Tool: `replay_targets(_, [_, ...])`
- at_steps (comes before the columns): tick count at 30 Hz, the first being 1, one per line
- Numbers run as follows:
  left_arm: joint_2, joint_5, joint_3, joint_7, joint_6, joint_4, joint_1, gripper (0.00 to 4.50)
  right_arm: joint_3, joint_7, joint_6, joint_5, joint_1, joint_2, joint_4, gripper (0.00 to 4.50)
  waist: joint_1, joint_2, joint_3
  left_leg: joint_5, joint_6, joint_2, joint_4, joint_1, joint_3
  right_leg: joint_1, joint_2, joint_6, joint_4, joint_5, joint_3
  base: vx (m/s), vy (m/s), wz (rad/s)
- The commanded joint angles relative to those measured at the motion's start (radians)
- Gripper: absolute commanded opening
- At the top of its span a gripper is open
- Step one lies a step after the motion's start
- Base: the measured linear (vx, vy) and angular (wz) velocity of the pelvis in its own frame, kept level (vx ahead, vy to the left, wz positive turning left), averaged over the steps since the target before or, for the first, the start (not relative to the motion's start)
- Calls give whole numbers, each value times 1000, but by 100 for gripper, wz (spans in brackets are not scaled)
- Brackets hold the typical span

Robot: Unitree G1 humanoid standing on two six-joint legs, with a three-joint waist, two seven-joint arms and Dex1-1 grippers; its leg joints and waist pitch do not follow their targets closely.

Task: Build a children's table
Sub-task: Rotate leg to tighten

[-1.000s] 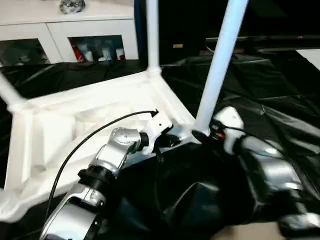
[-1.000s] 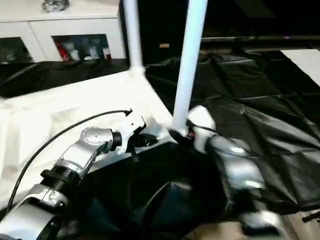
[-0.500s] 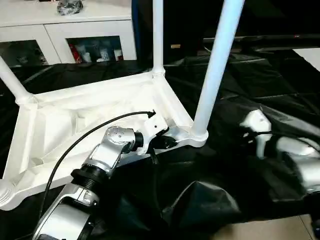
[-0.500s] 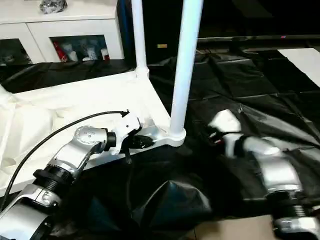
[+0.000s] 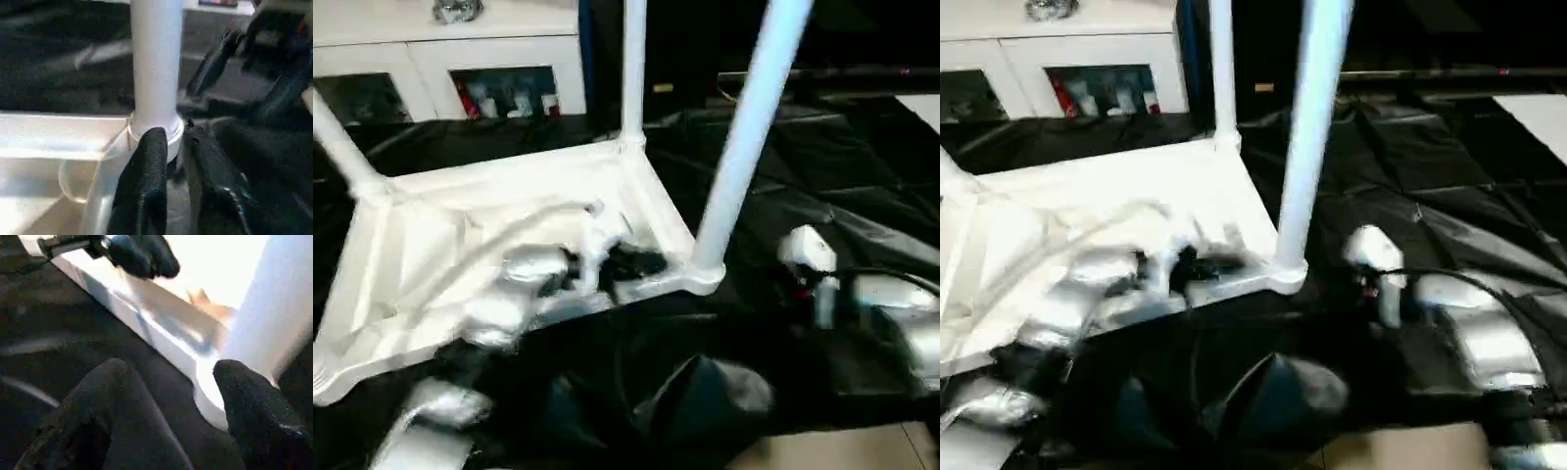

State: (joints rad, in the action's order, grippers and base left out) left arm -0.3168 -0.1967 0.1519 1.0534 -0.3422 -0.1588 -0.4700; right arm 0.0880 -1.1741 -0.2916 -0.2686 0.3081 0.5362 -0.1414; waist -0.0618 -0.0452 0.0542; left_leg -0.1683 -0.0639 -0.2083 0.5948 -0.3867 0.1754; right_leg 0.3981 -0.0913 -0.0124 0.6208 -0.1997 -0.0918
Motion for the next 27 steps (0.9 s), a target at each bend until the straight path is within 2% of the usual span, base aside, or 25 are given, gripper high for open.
replay_targets(1, [-49, -30, -20, 28, -67, 86, 70, 105, 21, 19, 2, 2, 10, -24, 7, 328, -5, 22, -69, -161, 105, -24, -57, 11, -3, -54, -51, -232, -74, -175, 45, 0, 0, 0])
replay_targets(2, [-108, -60, -47, 45, -128, 189, 147, 123, 48, 25, 3, 6, 19, -60, -4, 328, -3, 23, -66, -171, 94, -25, -61, 10, -4, -52, -52, -220, -75, -205, 45, 0, 0, 0])
replay_targets(3, [-125, -72, -59, 48, -155, 226, 172, 129, 58, 27, 0, 7, 20, -68, -5, 328, 7, 22, -61, -198, 77, -24, -67, 11, -4, -46, -45, -205, -79, -251, 45, 0, 0, 0])
replay_targets(4, [-145, -86, -73, 52, -185, 265, 199, 133, 69, 27, -1, 8, 22, -78, -6, 328, 6, 26, -61, -214, 72, -25, -66, 18, -2, -41, -44, -201, -82, -266, 47, 0, 0, 0])
replay_targets(5, [-145, -86, -73, 52, -185, 265, 199, 133, 69, 27, -1, 8, 22, -78, -6, 328, 5, 22, -64, -214, 65, -26, -64, 19, -4, -42, -47, -205, -78, -261, 49, 0, 0, 0])
replay_targets(6, [-166, -100, -86, 55, -213, 305, 227, 147, 79, 30, 1, 9, 24, -89, -8, 328, 1, 16, -62, -223, 55, -27, -68, 21, -4, -39, -46, -206, -80, -267, 50, 0, 0, 0])
replay_targets(7, [-181, -111, -97, 54, -233, 335, 247, 158, 86, 35, 3, 12, 27, -97, -11, 328, 0, 15, -58, -236, 52, -28, -70, 24, -3, -36, -44, -204, -85, -277, 51, 0, 0, 0])
replay_targets(8, [-207, -109, -118, 51, -249, 361, 283, 166, 93, 52, 15, 16, 40, -128, -25, 328, -8, 25, -56, -260, 42, -28, -72, 30, -1, -32, -44, -200, -87, -295, 52, 0, 0, 0])
replay_targets(9, [-244, -106, -142, 37, -272, 389, 328, 171, 96, 92, 22, 25, 61, -175, -51, 328, -4, 24, -54, -265, 33, -27, -77, 20, -5, -38, -46, -194, -82, -303, 52, 0, 0, 0])
replay_targets(11, [-261, -102, -148, 30, -280, 395, 348, 187, 93, 121, 13, 29, 74, -200, -70, 328, 2, 21, -54, -297, 11, -23, -79, 25, -7, -33, -46, -169, -85, -346, 53, 0, 0, 0])
replay_targets(12, [-306, -90, -153, 27, -292, 401, 396, 200, 88, 196, 17, 43, 104, -260, -122, 328, 2, 19, -54, -305, 2, -24, -80, 27, -7, -29, -45, -167, -87, -346, 55, 0, 0, 0])
replay_targets(14, [-342, -74, -152, 26, -299, 405, 430, 209, 83, 279, 46, 65, 130, -315, -172, 328, 6, 19, -52, -315, -6, -21, -84, 23, -9, -31, -44, -164, -86, -348, 54, 0, 0, 0])
replay_targets(16, [-376, -67, -156, 23, -326, 415, 455, 214, 56, 378, 68, 67, 161, -372, -224, 328, 9, 16, -54, -336, -27, -22, -85, 29, -10, -26, -46, -156, -86, -353, 57, 0, 0, 0])
replay_targets(17, [-376, -67, -156, 23, -326, 415, 455, 237, 56, 378, 68, 67, 161, -372, -224, 328, 9, 15, -54, -336, -32, -22, -85, 31, -10, -24, -45, -159, -85, -344, 58, 0, 0, 0])
replay_targets(19, [-384, -59, -159, 10, -334, 416, 461, 251, 30, 429, 71, 55, 177, -403, -247, 328, 8, 12, -57, -341, -40, -23, -87, 35, -9, -23, -41, -171, -80, -289, 59, 0, 0, 0])
replay_targets(22, [-378, 2, -148, -79, -295, 369, 449, 258, -53, 618, 120, 62, 241, -471, -345, 328, 8, 11, -58, -333, -51, -20, -87, 31, -10, -28, -43, -173, -76, -259, 59, 0, 0, 0])
replay_targets(24, [-368, 15, -150, -108, -281, 351, 438, 289, -72, 653, 133, 62, 254, -476, -368, 328, 10, 10, -59, -336, -55, -19, -86, 33, -9, -27, -41, -169, -75, -257, 59, 0, 0, 0])
replay_targets(26, [-361, 26, -148, -136, -272, 333, 425, 294, -100, 708, 150, 63, 276, -476, -409, 328, 6, 8, -60, -329, -54, -19, -84, 36, -7, -25, -42, -172, -77, -243, 61, 0, 0, 0])
replay_targets(27, [-363, 29, -142, -145, -271, 327, 420, 294, -119, 761, 172, 72, 296, -471, -452, 328, 3, 8, -62, -317, -58, -18, -83, 34, -7, -28, -41, -177, -72, -217, 60, 0, 0, 0])
